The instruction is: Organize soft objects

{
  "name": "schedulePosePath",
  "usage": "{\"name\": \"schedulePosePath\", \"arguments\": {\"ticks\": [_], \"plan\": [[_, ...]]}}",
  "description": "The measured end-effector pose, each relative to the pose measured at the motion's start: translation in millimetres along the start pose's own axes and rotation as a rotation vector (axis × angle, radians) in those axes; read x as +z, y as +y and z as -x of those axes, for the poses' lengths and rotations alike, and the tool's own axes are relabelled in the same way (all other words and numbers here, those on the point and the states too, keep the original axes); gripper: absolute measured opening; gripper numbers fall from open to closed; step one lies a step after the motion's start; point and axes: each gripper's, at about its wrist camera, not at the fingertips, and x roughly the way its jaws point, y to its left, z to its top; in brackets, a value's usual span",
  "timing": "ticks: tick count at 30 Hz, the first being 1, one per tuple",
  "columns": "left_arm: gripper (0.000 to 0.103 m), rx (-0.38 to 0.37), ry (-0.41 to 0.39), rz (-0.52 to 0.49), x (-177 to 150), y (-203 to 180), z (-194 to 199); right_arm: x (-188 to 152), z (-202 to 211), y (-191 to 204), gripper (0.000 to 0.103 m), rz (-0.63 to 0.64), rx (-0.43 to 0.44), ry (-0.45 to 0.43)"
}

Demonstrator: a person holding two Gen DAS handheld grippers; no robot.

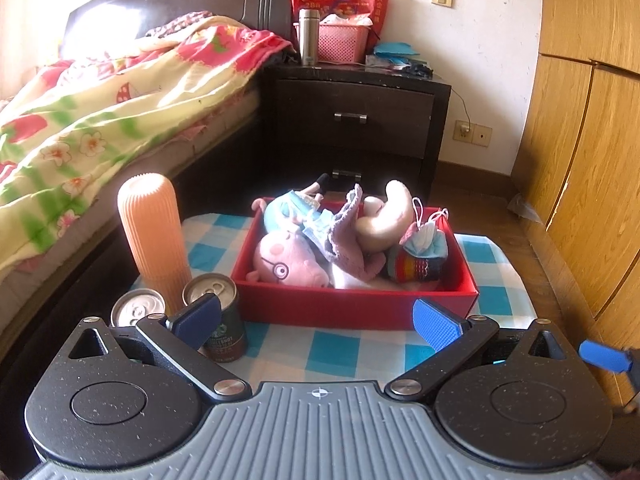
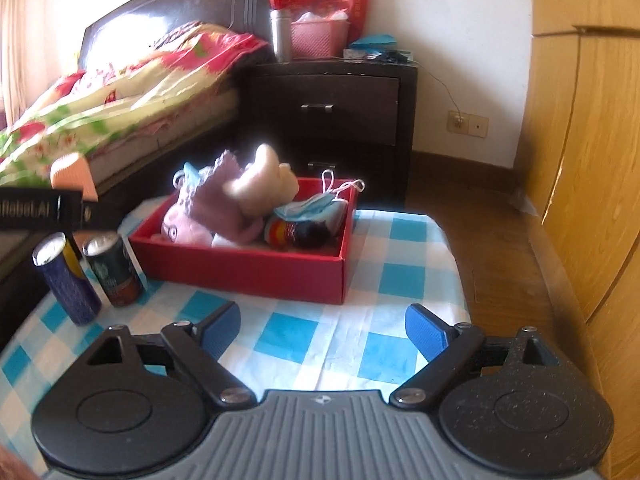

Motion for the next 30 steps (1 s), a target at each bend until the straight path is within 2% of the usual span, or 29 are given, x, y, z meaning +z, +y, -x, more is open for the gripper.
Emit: {"name": "schedulePosePath", "arguments": {"ticks": [8,12,15,21,30], "plan": [[0.097,0.023,0.069,0.024,-17.0,3.2,-1.2,-51.4,-34.8,20.1,0.074,0.195,-0.045,0.111],[0.097,0.042,0.072,0.004,-28.5,3.7,-6.0,-65.5,-43.3,26.4,0.075,0.253,-0.066,0.112],[0.098,0.013,0.111,0.017,-33.9,8.6,-20.5,-73.0,-51.6,28.2,0.077,0.272,-0.091,0.110],[0.098,-0.047,0.136,0.010,-37.3,10.8,-37.2,-85.0,-70.6,29.8,0.078,0.234,-0.106,0.087],[0.098,-0.015,0.139,-0.011,-43.5,11.3,-41.9,-90.0,-81.2,26.5,0.084,0.104,-0.105,0.001]]}}
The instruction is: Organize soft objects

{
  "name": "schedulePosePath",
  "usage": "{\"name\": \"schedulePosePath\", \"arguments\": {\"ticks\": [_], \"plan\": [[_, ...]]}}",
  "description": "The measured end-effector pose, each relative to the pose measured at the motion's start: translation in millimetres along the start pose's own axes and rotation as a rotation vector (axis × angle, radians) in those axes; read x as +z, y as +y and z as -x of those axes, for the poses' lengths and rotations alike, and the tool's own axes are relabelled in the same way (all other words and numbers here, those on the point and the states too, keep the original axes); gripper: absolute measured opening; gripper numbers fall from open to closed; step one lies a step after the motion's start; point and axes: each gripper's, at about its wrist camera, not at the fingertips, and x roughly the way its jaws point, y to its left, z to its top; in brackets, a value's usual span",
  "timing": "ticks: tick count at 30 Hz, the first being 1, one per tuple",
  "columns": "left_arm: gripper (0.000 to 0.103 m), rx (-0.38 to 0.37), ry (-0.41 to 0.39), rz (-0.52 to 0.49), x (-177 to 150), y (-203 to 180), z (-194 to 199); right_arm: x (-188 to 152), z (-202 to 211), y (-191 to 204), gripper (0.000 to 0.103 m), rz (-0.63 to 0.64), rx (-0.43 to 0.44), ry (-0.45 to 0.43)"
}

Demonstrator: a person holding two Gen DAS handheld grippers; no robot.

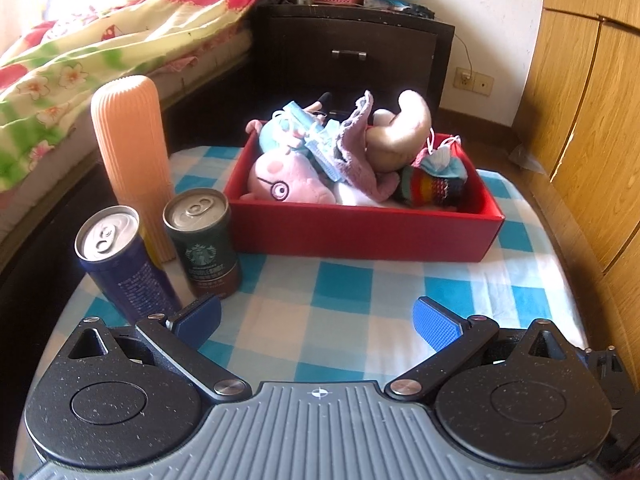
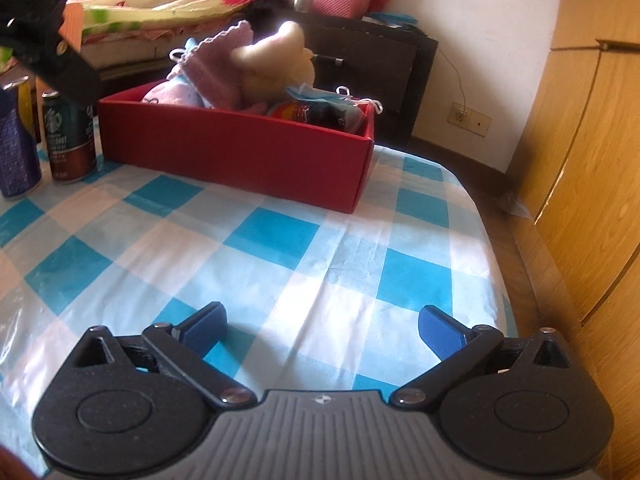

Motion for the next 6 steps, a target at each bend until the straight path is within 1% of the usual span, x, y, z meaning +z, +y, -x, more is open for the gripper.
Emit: {"name": "schedulePosePath", "arguments": {"ticks": [3,6], "plan": [[0.097,0.004,0.010,0.000,-1.2,1.5,-2.5,-4.1,0.6,-0.3,0.084,-0.019,0.006,-0.022],[0.097,0.002,0.008,-0.003,-2.1,0.7,-4.4,-4.7,-0.7,-2.7,0.084,-0.033,0.022,-0.021]]}}
